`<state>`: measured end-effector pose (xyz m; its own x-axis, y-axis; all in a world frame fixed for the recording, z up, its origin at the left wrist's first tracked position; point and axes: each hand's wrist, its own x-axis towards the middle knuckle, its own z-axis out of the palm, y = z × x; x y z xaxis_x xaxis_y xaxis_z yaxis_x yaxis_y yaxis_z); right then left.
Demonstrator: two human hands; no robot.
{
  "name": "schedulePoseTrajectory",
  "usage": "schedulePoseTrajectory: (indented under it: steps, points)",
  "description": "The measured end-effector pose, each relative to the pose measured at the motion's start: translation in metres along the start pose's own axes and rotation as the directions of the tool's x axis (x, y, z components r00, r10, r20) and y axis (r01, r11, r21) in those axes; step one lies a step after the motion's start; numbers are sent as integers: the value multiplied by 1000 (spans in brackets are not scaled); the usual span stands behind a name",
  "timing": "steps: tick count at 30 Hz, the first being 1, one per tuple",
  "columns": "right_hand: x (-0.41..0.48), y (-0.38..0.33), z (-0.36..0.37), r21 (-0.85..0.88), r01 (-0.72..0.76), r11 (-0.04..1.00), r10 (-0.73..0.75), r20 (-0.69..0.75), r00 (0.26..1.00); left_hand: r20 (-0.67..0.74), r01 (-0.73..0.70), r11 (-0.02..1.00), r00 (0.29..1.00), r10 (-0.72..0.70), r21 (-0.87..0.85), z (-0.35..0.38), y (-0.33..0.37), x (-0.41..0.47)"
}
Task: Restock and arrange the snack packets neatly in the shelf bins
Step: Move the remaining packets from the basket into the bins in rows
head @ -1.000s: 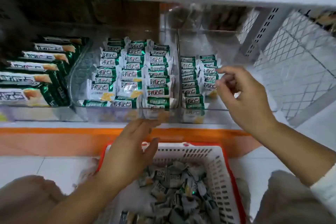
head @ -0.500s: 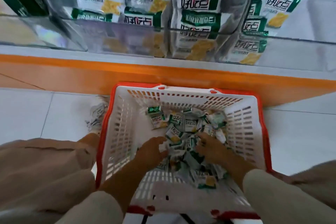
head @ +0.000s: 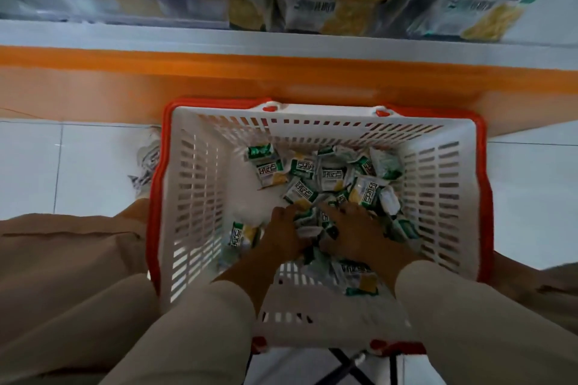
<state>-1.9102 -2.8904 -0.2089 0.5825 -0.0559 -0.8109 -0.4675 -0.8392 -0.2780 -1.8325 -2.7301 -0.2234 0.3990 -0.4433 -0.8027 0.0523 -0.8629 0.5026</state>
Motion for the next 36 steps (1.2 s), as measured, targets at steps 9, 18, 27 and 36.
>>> schedulePoseTrajectory:
  steps: [9, 18, 27, 36]
  points:
    - [8, 1, 5, 290, -22, 957, 40, -54, 998, -97, 75, 992, 993, -65, 104, -1, -11, 2]
    - [12, -2, 3, 358, 4, 934, 14, -47, 999, -103, 136, 632, 939, -327, -763, -24, -21, -12]
    - [24, -24, -13, 404, 14, 915, -36, 48, 998, -51, 89, 384, 939, -340, -919, -57, -22, -24]
    - [-66, -33, -70, 819, 114, 562, 77, -189, 979, -55, 44, 436, 976, -211, -899, -71, 23, -61]
